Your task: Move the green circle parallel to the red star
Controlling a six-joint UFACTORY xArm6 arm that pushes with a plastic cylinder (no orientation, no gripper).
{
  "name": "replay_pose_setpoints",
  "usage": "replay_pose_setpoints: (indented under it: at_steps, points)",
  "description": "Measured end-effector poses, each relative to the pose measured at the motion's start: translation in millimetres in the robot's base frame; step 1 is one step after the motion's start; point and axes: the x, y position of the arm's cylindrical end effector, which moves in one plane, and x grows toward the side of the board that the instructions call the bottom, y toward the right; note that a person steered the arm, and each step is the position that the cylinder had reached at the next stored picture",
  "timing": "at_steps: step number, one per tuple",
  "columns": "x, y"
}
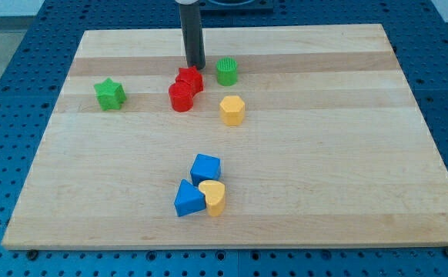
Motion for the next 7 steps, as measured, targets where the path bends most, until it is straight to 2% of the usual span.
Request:
replay_pose_setpoints:
  at_steps: [1, 3, 5, 7]
  points:
    - [3, 4]
    - [3, 67]
    - [3, 78]
    - [2, -23]
